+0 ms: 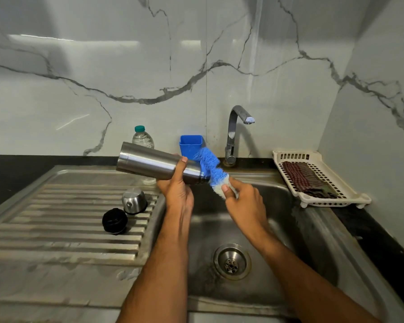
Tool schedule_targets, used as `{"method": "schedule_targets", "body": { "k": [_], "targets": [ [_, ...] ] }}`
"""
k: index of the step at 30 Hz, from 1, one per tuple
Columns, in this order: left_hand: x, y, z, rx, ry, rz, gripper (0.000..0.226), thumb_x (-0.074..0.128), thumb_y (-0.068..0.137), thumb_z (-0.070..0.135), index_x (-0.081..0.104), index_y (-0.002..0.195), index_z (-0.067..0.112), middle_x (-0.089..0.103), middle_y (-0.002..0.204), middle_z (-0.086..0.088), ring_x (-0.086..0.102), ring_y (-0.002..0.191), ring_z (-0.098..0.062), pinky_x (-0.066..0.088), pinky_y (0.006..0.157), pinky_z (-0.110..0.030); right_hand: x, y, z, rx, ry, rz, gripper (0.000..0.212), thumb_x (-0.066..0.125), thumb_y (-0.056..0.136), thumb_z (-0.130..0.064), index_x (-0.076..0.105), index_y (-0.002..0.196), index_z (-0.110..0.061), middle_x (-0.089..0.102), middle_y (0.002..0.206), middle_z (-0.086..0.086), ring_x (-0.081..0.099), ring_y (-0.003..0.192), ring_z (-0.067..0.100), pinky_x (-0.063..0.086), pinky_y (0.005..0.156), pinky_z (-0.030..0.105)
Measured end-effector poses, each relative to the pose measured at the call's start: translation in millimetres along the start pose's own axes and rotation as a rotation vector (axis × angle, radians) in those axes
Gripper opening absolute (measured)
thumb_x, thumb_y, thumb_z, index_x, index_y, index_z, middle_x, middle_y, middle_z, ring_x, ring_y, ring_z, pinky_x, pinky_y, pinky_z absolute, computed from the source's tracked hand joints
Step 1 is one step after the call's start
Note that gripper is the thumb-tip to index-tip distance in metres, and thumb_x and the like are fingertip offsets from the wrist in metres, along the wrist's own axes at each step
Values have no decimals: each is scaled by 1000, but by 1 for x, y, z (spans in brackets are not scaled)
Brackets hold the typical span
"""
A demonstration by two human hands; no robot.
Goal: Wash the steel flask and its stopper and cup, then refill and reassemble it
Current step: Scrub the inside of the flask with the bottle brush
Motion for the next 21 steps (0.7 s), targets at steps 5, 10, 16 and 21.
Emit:
{"method": "schedule_targets", "body": {
  "k": [5,10,16,21],
  "targets": [
    [8,-2,-5,-19,-33,-70,79,80,78,-5,45,146,19,69,129,-10,69,115,-24,58,95,-48,-8,6,-3,12,39,19,39,59,99,-35,63,136,-24,69,127,6,63,118,30,49,90,35],
    [6,-4,5,6,-60,-37,85,86,66,20,51,144,12,66,134,-11,66,120,-23,53,103,-47,-8,-1,3,3,13,10,39,61,97,-37,63,135,-25,71,123,7,65,113,32,53,89,39],
    [1,-6,13,93,24,74,81,86,65,23,54,137,5,71,118,-8,71,105,-25,62,78,-31,2,-15,7,-8,-15,-44,44,60,97,-39,59,140,-28,70,126,4,64,116,29,54,92,41],
    [-4,0,15,111,-11,120,75,86,78,10,49,142,23,70,125,-2,73,103,-17,62,76,-34,14,-23,2,-25,24,-56,47,59,96,-40,57,141,-28,70,126,3,65,116,27,55,93,43]
  ]
}}
Point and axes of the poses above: each hand's wrist, its own y-axis towards the middle knuckle, its own x-axis out of the palm, z = x × y, the point moved 5 cm from there along y, towards the middle knuckle
